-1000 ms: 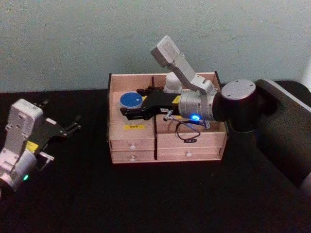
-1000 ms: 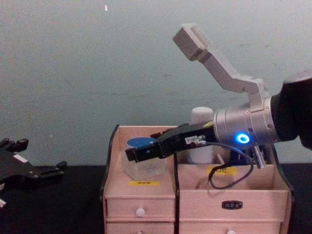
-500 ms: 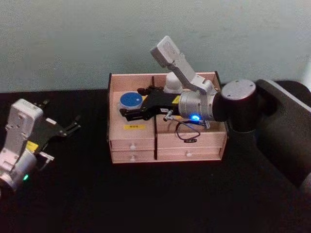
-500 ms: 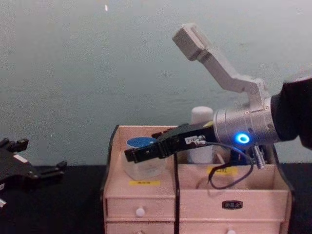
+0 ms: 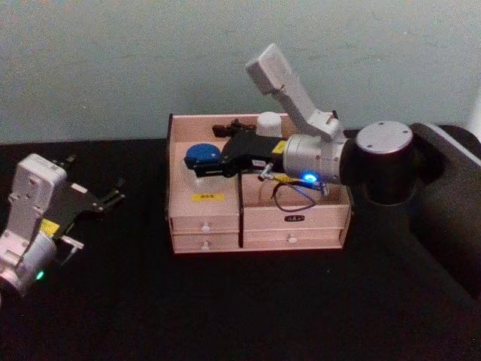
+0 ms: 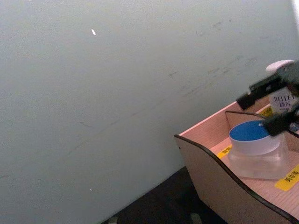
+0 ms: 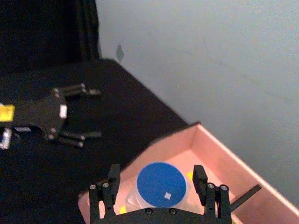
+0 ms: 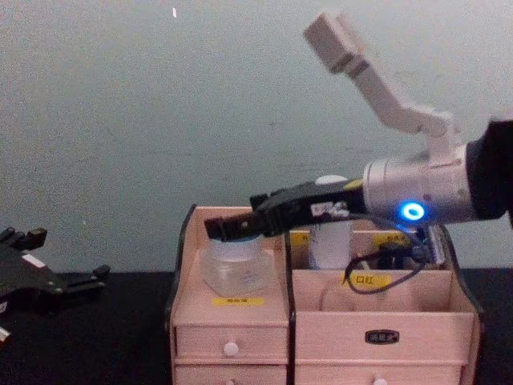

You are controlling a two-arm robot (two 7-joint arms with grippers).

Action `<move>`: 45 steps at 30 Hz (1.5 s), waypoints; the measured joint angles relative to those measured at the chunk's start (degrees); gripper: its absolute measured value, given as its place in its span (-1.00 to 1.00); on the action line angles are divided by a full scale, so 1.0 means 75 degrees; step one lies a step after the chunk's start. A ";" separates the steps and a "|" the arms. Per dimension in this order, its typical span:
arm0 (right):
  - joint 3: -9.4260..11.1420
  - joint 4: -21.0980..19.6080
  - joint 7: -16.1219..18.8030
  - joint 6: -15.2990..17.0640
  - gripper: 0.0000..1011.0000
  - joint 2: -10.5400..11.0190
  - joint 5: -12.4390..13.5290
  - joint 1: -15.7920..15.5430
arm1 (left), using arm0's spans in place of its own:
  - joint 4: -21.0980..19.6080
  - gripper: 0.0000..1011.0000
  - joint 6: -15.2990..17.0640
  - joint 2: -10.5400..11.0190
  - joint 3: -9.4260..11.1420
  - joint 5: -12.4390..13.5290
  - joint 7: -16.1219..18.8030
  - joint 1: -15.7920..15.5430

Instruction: Pick up the facial cleanser and watermelon frost from the table and place them into the tiered storage box.

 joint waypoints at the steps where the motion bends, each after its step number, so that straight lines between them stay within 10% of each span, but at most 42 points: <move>1: 0.0035 -0.0088 0.0012 -0.0020 0.98 0.0035 0.0031 -0.0035 | 0.0000 0.98 0.0000 0.0000 0.0000 0.0000 0.0000 0.0000; 14: 0.0744 -0.2175 0.0200 -0.0486 0.98 0.1128 0.0917 -0.1189 | 0.0000 0.98 0.0000 0.0000 0.0000 0.0000 0.0000 0.0000; 27: 0.2183 -0.3815 -0.1386 -0.1855 0.98 0.2337 0.1159 -0.3912 | 0.0000 0.98 0.0000 0.0000 0.0000 0.0000 0.0000 0.0000; 37: 0.3002 -0.3919 -0.2516 -0.3108 0.98 0.2366 0.0711 -0.5785 | -0.0001 0.98 0.0000 0.0000 0.0000 0.0000 0.0000 0.0000; 45: 0.3126 -0.3547 -0.2760 -0.3397 0.98 0.2144 0.0442 -0.6291 | 0.0000 0.98 0.0000 0.0000 0.0000 0.0000 0.0000 0.0000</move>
